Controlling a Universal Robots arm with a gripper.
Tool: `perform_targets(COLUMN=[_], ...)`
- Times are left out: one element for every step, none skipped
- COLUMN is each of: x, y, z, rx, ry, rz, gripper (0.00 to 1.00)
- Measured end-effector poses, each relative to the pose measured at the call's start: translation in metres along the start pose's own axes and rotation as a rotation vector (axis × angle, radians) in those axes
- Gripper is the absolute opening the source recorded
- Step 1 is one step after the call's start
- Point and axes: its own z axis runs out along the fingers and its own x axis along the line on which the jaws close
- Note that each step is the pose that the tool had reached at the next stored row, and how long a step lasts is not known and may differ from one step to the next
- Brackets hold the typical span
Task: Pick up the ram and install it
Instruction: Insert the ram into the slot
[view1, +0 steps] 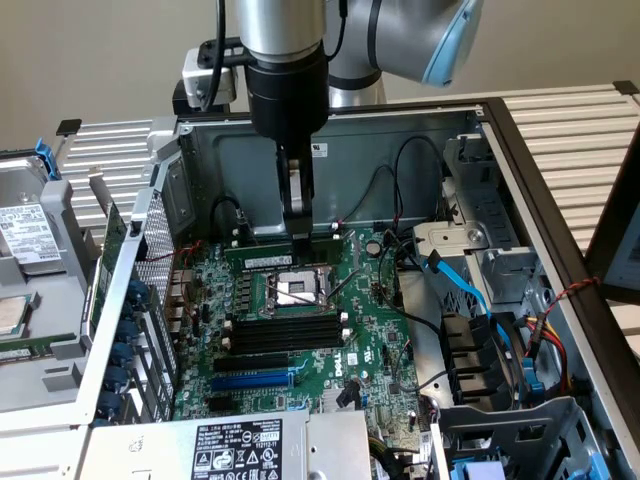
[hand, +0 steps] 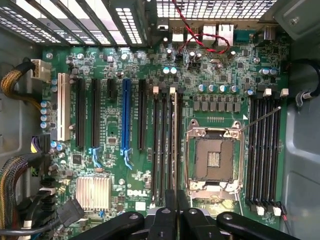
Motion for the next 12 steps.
perform_targets(x=[0.000,0.001,0.001,0.002,0.002,0.003,0.003,0.004,0.005,0.005,0.006,0.006], y=[0.0002,0.0005,0.0008,0.0011,0.0015,0.0017,0.0019,0.0021,0.0024,0.0026,0.0027,0.0028], z=[0.0005,0.0013,0.0021,0.0031,0.0043,0.0055,0.0068,0.0081,0.0094,0.0109,0.0124,0.0139], rx=[-0.0001,-0.0001,-0.0001,0.0000,-0.0001,-0.0001,-0.0001,-0.0001,-0.0001,-0.0002,-0.0001,-0.0002], ry=[0.0001,0.0001,0.0001,0.0000,0.0002,0.0001,0.0001,0.0001,0.0001,0.0002,0.0002,0.0002], rz=[0.000,0.000,0.000,0.000,0.000,0.000,0.000,0.000,0.000,0.000,0.000,0.000], gripper=[0.12,0.12,0.12,0.12,0.12,0.12,0.12,0.12,0.12,0.12,0.12,0.12])
